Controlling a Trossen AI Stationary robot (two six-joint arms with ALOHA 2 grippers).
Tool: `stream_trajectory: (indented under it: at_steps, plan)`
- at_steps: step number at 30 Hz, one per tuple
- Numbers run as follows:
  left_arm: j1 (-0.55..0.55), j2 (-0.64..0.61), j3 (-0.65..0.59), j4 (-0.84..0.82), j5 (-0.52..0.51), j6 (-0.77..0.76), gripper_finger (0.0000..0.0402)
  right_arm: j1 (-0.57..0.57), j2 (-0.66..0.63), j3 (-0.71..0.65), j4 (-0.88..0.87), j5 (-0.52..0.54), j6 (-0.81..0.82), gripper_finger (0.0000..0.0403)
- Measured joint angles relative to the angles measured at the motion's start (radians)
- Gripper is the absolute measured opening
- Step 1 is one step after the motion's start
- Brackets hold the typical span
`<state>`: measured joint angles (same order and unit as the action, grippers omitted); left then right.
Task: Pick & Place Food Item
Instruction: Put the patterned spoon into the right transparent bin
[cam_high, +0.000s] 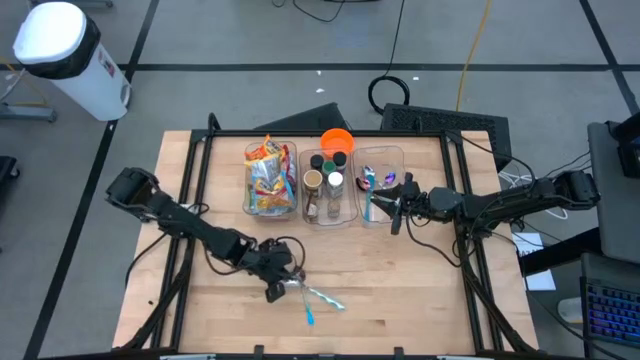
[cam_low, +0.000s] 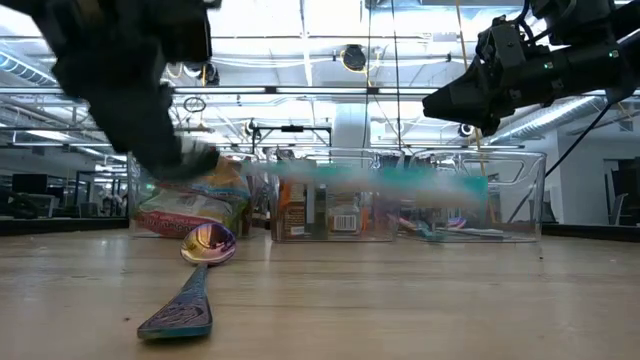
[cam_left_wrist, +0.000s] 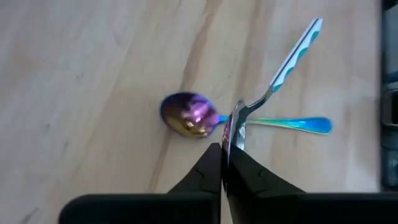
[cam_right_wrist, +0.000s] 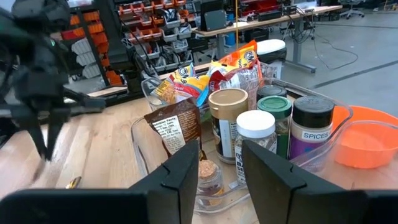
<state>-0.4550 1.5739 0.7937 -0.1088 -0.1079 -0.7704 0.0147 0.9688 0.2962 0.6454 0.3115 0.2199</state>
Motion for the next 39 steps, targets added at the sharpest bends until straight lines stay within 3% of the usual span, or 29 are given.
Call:
stream_trajectory:
  at_steps: [8, 12, 21, 27, 29, 33, 36, 39]
  plan:
    - [0.016, -0.192, 0.0, -0.028, -0.111, 0.132, 0.0005, 0.0, 0.0, 0.0, 0.042, -0.003, 0.005, 0.0114]
    - [0.051, -0.25, 0.031, -0.067, -0.143, 0.24, 0.0004, 0.001, 0.0, 0.0, 0.077, -0.06, 0.007, 0.0114]
    - [0.099, -0.158, 0.329, -0.413, -0.303, 0.376, 0.0003, 0.106, 0.006, 0.0, 0.173, -0.108, 0.002, 0.0119]
    - [0.086, -0.044, 0.45, -0.45, -0.401, 0.532, 0.0002, 0.255, 0.019, 0.052, 0.179, -0.132, -0.067, 0.0183]
    - [0.084, -0.023, 0.473, -0.451, -0.407, 0.565, 0.0002, 0.307, 0.047, 0.1, 0.132, -0.099, -0.092, 0.0212]
    - [0.082, -0.003, 0.493, -0.447, -0.445, 0.578, 0.0002, 0.379, 0.133, 0.236, -0.126, 0.039, -0.093, 0.0252]
    - [0.083, 0.006, 0.491, -0.449, -0.469, 0.564, 0.0003, 0.392, 0.235, 0.35, -0.296, 0.105, -0.064, 0.0256]
    - [0.083, 0.005, 0.491, -0.457, -0.487, 0.559, 0.0003, 0.39, 0.338, 0.446, -0.385, 0.105, -0.039, 0.0247]
